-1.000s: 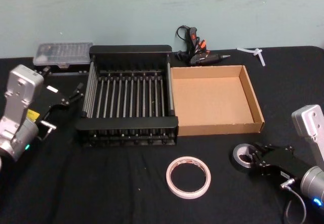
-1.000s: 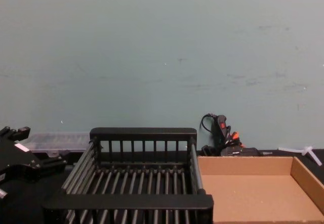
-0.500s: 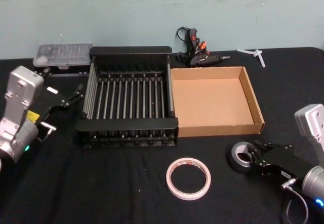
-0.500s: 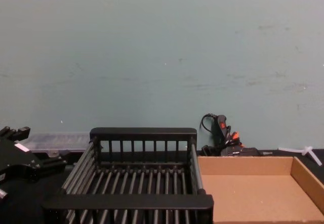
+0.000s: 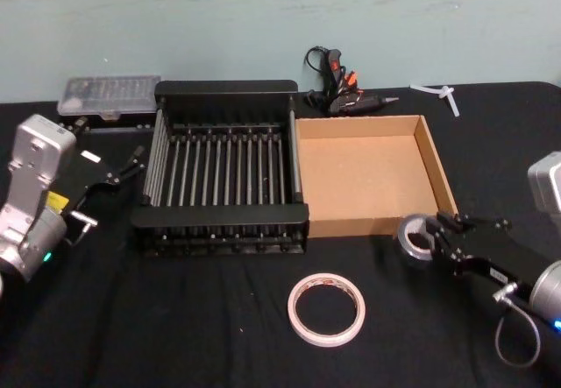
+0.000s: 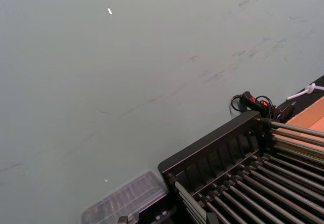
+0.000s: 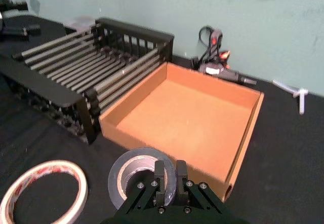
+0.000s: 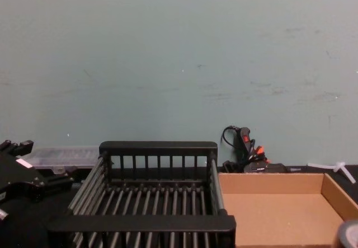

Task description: Pick up the white tape and place it into the black box , Pick up the silver tape and place it into the brown box.

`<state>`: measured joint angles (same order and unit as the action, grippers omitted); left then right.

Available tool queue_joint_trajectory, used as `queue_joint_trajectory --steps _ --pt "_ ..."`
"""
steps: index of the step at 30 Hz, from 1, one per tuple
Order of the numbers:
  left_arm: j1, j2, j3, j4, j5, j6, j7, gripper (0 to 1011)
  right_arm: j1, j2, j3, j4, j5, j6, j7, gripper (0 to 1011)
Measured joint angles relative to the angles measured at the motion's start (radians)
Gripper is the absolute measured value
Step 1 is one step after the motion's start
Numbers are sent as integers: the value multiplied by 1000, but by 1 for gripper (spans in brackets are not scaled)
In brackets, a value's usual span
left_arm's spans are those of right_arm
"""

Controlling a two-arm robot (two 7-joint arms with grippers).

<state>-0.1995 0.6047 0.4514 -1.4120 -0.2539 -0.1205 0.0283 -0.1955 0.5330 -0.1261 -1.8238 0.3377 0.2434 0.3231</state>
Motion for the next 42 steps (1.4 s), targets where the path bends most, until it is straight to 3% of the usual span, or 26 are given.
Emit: queue_joint_trajectory --steps 10,19,27,42 --pt "0 0 0 0 0 0 0 1001 65 -6 -15 7 4 -30 3 138" --pt "0 0 0 0 0 0 0 1001 158 -44 -41 66 -3 -57 -10 138" --pt "0 0 0 0 0 0 0 1001 243 -87 -62 143 -16 -63 -30 138" --pt "0 0 0 0 0 0 0 1001 415 -185 -113 363 -74 -65 -64 138"
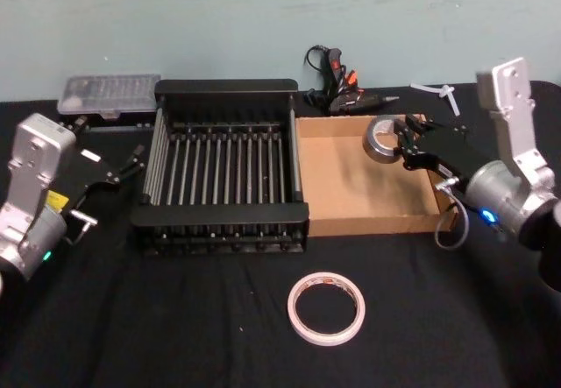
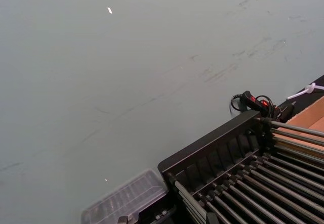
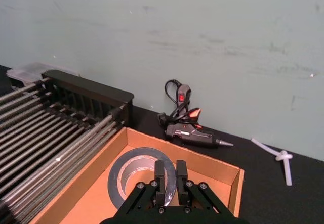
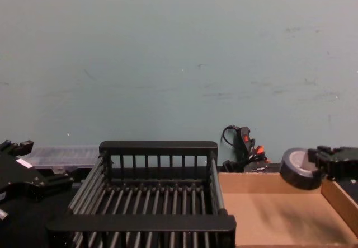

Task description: Pick up the white tape and place it into the black box , Pick up the silver tape and place it into the brown box.

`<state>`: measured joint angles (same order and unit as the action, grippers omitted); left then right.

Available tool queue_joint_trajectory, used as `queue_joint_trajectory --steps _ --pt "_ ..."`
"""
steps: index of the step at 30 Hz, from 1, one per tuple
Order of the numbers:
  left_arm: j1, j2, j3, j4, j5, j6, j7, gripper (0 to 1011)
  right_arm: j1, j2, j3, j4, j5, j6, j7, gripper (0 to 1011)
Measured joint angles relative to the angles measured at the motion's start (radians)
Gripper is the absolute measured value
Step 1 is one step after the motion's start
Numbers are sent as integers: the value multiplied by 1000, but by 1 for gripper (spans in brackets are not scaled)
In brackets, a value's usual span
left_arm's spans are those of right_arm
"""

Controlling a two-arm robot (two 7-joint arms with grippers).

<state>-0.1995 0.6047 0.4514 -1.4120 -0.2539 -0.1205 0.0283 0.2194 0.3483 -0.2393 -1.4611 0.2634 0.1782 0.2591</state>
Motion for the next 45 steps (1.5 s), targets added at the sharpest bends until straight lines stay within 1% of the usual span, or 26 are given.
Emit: queue_joint_trajectory --steps 1,4,6,16,22,34,39,40,43,45 --pt "0 0 0 0 0 0 0 1001 18 -11 -5 27 -8 1 -4 138" --pt "0 0 0 0 0 0 0 1001 38 -24 -11 64 -18 4 -7 138" --pt "0 0 0 0 0 0 0 1001 63 -41 -16 110 -32 7 -12 138" --pt "0 0 0 0 0 0 0 1001 112 -80 -22 216 -66 11 -15 138" --pt "0 0 0 0 0 0 0 1001 121 -92 -22 239 -80 13 -12 138" --pt "0 0 0 0 0 0 0 1001 121 -91 -21 239 -79 14 -11 142" --pt "0 0 0 0 0 0 0 1001 121 -91 -21 239 -78 14 -11 252" --pt "0 0 0 0 0 0 0 1001 121 -91 -21 239 -78 14 -11 307" --pt "0 0 0 0 0 0 0 1001 121 -90 -21 238 -78 14 -11 388" --pt "0 0 0 0 0 0 0 1001 121 -90 -21 238 -77 14 -11 470"
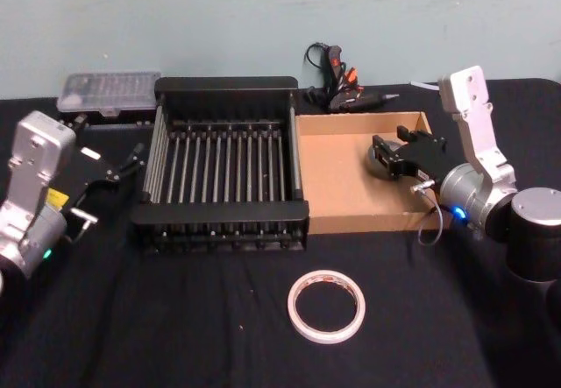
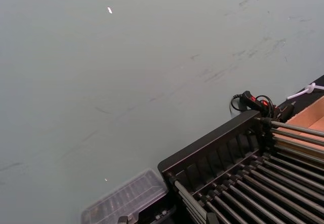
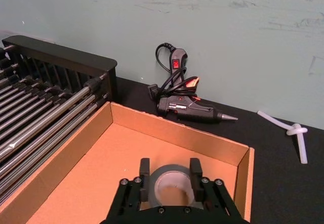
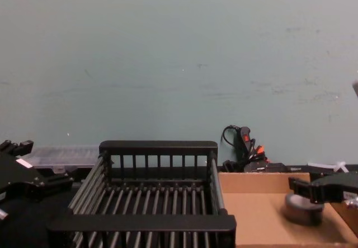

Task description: Pick up the white tape and place it into the black box , Pick up the silver tape and place it into the brown box.

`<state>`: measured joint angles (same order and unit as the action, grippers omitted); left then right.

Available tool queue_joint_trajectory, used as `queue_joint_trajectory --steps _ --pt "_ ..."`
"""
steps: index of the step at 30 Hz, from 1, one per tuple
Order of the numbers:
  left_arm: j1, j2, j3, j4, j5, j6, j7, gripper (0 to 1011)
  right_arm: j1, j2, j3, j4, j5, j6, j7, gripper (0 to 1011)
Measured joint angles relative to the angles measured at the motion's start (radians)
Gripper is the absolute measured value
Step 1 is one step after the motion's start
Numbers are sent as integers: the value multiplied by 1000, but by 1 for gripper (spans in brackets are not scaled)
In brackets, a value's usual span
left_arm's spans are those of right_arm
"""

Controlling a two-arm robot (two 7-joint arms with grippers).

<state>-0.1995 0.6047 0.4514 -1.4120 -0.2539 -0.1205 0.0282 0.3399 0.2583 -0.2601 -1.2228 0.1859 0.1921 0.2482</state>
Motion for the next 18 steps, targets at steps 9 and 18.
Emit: queue_joint_trajectory --steps 9,18 --pt "0 0 0 0 0 0 0 1001 0 0 0 -1 1 0 0 750" --pt "0 0 0 0 0 0 0 1001 0 0 0 -1 1 0 0 987"
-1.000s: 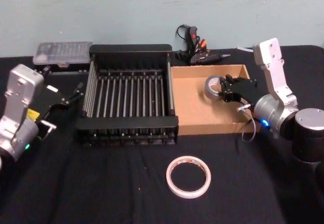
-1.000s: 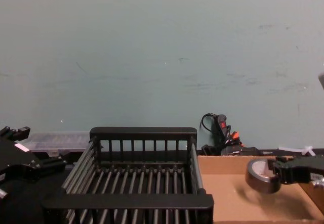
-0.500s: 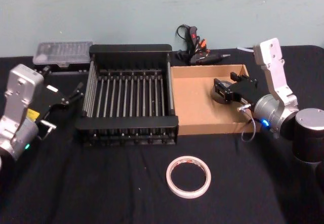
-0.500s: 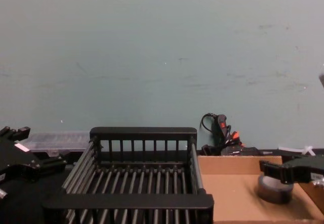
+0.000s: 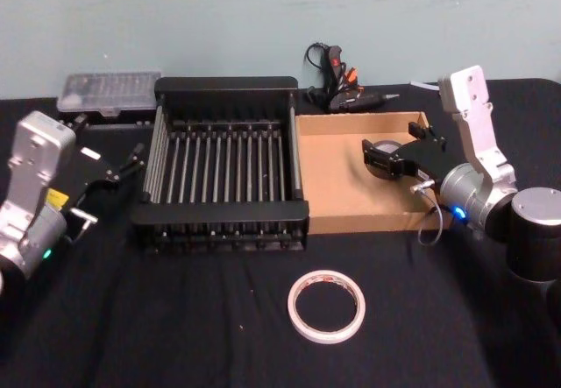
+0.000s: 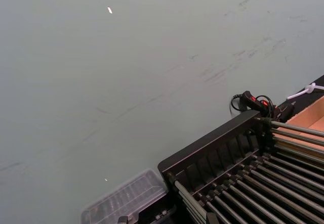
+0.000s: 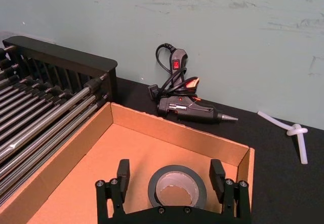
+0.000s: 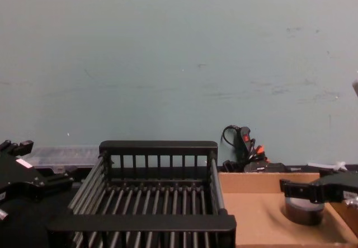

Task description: Pick up the white tape and place it into the black box , Pick up the silver tape and place it into the brown box.

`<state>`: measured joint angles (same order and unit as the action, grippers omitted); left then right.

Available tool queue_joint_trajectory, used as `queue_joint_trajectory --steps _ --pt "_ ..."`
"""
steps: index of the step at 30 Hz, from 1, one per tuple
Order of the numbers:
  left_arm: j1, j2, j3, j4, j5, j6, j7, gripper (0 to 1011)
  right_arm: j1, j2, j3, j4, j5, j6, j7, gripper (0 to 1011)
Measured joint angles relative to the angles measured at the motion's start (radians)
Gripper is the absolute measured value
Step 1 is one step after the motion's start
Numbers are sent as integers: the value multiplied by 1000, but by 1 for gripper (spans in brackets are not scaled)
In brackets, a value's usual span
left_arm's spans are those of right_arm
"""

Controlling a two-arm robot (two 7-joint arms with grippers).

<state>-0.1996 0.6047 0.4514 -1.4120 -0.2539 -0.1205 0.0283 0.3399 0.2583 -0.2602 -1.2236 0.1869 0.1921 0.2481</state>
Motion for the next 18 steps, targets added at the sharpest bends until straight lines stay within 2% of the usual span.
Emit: queue_joint_trajectory --steps 18 --pt "0 0 0 0 0 0 0 1001 0 0 0 0 0 0 0 1002"
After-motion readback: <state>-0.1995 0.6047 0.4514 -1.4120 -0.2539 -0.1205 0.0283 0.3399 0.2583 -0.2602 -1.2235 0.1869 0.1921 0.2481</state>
